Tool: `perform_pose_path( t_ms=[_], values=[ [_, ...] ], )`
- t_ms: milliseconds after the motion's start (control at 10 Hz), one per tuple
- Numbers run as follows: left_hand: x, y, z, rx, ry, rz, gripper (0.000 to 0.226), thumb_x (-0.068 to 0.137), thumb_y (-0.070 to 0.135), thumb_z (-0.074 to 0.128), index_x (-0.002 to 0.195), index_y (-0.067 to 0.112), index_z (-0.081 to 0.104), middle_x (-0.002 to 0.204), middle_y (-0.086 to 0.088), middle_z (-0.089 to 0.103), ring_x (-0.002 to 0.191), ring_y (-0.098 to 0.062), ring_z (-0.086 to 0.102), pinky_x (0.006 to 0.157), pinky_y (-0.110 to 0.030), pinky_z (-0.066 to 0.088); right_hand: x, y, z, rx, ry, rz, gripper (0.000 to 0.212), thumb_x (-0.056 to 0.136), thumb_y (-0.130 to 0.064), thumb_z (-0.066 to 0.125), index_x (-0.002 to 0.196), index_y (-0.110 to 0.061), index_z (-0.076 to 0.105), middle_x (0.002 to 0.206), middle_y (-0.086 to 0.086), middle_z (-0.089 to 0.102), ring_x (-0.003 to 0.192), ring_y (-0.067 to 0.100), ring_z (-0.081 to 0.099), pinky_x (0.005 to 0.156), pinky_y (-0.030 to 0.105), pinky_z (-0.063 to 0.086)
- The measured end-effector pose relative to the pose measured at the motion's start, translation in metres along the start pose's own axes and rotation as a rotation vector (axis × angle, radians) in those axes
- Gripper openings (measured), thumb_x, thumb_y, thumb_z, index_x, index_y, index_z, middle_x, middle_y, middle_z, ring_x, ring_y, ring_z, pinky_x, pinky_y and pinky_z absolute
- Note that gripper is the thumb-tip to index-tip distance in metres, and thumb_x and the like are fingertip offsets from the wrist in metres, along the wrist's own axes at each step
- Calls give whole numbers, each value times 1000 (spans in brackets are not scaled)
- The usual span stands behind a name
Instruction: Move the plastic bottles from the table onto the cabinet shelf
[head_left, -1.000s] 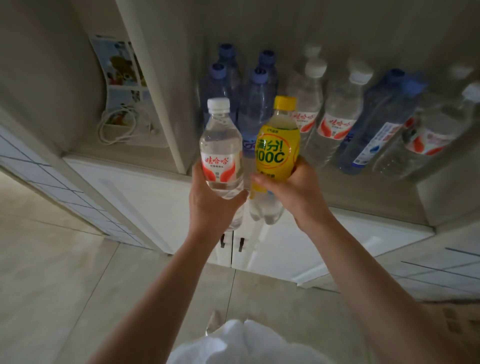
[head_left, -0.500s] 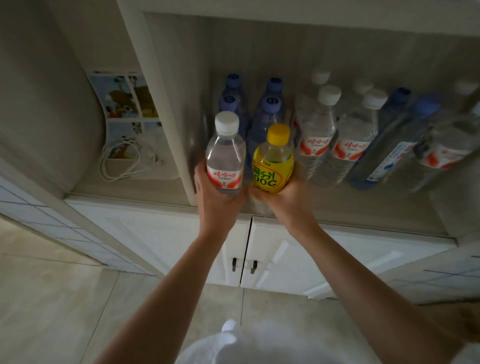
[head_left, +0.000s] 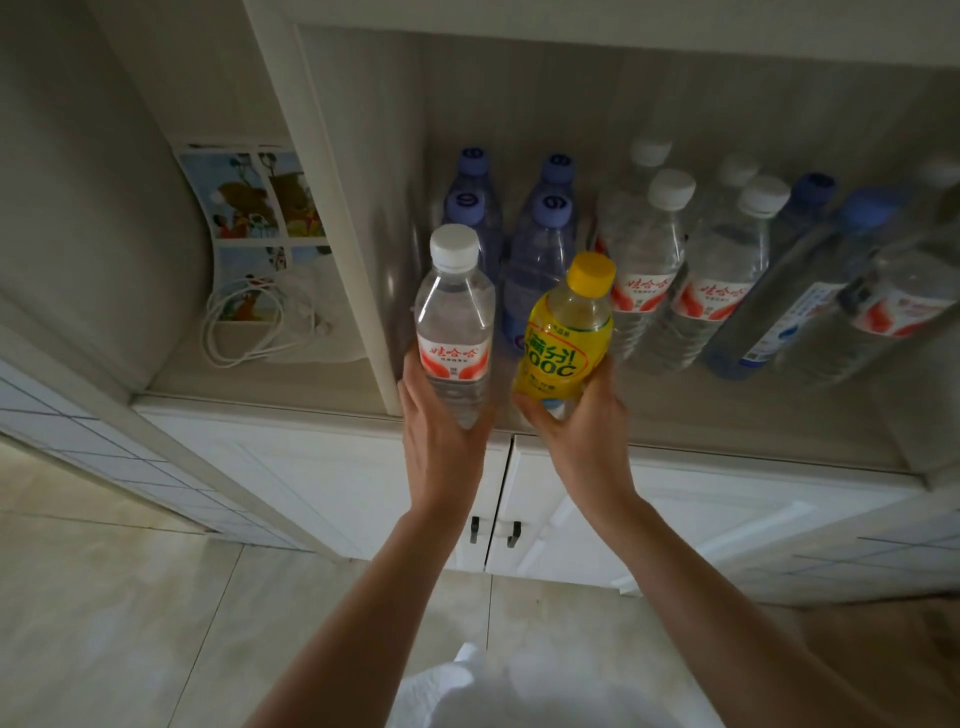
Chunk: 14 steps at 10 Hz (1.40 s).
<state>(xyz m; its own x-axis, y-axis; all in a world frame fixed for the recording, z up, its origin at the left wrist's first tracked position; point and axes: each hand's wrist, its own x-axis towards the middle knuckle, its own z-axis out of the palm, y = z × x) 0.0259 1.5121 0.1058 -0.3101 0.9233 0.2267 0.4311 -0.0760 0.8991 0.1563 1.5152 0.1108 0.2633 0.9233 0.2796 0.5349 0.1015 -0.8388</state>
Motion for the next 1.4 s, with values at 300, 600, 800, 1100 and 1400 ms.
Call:
perform_pose_path(
  t_ms=[300,600,800,1100,1400],
  values=[
    [11,-3,12,-36,26,-66,77,78,27,80,136,15,30,127,-8,50,109,-22,55,86,-47,56,8,-6,11,-18,-40,-17,68,71,-28,84,123,-8,45,111,8,66,91,18,65,65,-3,38],
    [10,-9,15,-95,38,-46,83,78,25,79,141,17,26,135,-7,46,121,-22,51,96,-44,52,13,-4,13,0,-50,-26,71,69,-32,84,124,-10,46,113,7,66,97,17,66,72,-1,40],
    [11,-10,16,-94,13,-55,83,79,21,77,143,16,25,138,-8,46,125,-25,48,99,-42,48,11,2,17,56,-27,49,65,68,-31,85,118,-14,48,111,3,66,96,15,65,80,21,53],
    [18,-15,13,-57,20,-50,82,82,19,76,146,19,26,145,-4,45,130,-22,47,102,-34,45,0,7,16,106,-63,173,76,72,-28,83,133,-15,40,126,5,60,112,17,61,93,33,53],
    [-14,-19,-3,34,4,-53,69,83,18,71,142,16,34,137,-6,54,120,-27,54,89,-36,49,-59,8,-28,59,-108,210,57,91,-25,62,140,-10,36,137,8,50,125,23,50,105,38,44]
  ],
)
